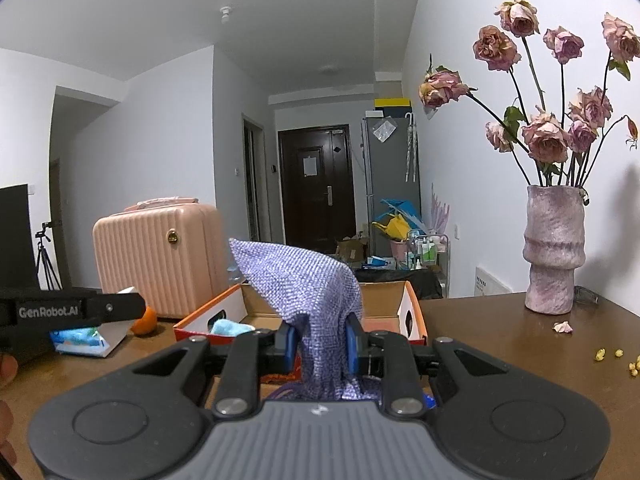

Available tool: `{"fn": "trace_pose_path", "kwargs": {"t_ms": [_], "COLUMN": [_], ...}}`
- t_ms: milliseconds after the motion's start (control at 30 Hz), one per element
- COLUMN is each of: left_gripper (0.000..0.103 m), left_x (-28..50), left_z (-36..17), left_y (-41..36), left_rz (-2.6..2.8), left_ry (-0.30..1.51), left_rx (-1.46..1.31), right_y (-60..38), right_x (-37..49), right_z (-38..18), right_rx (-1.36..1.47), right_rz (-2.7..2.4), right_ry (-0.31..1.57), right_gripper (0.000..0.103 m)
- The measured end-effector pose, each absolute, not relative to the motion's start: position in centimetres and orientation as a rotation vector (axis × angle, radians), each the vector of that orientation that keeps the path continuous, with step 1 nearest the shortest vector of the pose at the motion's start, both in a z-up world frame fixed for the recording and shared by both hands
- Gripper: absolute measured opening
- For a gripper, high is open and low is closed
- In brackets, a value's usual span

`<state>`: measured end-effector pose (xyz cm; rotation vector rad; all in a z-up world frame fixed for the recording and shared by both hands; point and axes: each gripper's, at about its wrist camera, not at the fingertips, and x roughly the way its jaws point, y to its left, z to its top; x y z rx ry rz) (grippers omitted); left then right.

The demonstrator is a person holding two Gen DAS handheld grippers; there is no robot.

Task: Organize soft objects
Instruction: 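Carry the purple bag and white sponge over the box with both grippers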

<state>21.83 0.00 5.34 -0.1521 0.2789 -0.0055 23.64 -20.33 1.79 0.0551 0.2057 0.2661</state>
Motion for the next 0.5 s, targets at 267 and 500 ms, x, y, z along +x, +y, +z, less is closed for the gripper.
{"fn": "trace_pose_path", "kwargs": {"t_ms": [267, 500], "left_gripper": [0.035, 0.035], "left_x": [24.5, 27.3], "left_z": [5.9, 5.9], "left_y": [-0.1, 0.2], "left_rz": [0.008, 0.024], "left_ry": [0.269, 0.275], "left_rx": [-0.174, -0.186], "right_y": [-19.9, -19.8], "right_x": [26.2, 28.9], "right_z": [2.3, 2.6], "right_rx": [0.048, 0.042], "right_rz": [0.259, 0.256], "right_ry": [0.195, 0.207], "right_gripper": [0.023, 0.023]}}
